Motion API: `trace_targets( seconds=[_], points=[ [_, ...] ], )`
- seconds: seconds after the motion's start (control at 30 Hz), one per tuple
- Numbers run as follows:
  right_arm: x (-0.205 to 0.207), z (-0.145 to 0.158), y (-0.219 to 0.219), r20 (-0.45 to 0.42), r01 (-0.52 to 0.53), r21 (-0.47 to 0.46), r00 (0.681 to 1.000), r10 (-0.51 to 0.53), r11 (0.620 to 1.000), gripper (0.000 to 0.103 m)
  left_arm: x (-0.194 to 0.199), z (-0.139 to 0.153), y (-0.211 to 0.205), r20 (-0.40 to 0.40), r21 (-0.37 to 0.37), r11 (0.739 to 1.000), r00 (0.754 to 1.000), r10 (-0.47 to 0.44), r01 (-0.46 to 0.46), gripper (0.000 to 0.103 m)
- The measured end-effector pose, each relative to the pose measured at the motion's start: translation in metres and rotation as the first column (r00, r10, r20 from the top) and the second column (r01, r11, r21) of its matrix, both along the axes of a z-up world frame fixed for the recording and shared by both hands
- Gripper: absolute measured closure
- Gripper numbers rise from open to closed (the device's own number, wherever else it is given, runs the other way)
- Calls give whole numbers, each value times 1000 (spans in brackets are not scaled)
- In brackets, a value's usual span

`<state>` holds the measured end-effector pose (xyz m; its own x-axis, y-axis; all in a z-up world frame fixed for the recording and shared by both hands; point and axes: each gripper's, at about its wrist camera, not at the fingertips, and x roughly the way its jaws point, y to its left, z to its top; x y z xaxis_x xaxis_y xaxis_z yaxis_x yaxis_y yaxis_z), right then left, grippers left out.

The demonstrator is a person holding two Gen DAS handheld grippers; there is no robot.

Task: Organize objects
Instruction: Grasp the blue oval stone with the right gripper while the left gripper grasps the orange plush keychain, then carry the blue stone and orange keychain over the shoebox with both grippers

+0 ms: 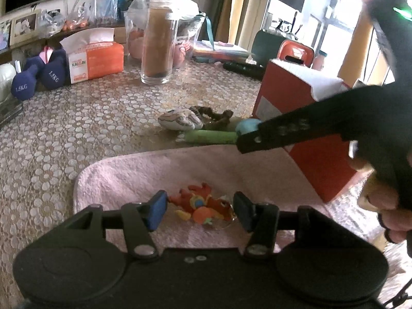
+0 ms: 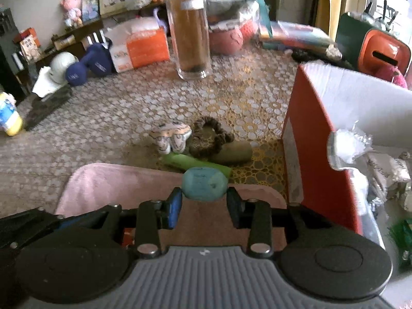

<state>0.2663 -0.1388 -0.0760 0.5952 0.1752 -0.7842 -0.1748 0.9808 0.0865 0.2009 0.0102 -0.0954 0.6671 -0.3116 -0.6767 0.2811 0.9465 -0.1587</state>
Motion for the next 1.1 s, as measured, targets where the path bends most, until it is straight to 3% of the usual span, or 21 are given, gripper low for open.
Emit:
trace_targets(
  seconds=[0.37, 0.6, 1.1],
  points=[
    [-58, 59, -25, 113, -56, 45, 992, 51, 997, 66, -18, 45, 8, 46, -50, 999, 999, -13, 15, 48],
    [-88, 88, -49, 156, -67, 44, 986, 60, 997, 66, -28, 87, -3, 87, -38, 995, 993, -85, 88, 48],
    [-127, 111, -138, 200, 42, 35, 979, -48, 998, 66, -17, 132, -47, 91, -69, 983, 982, -165, 171, 48]
  ],
)
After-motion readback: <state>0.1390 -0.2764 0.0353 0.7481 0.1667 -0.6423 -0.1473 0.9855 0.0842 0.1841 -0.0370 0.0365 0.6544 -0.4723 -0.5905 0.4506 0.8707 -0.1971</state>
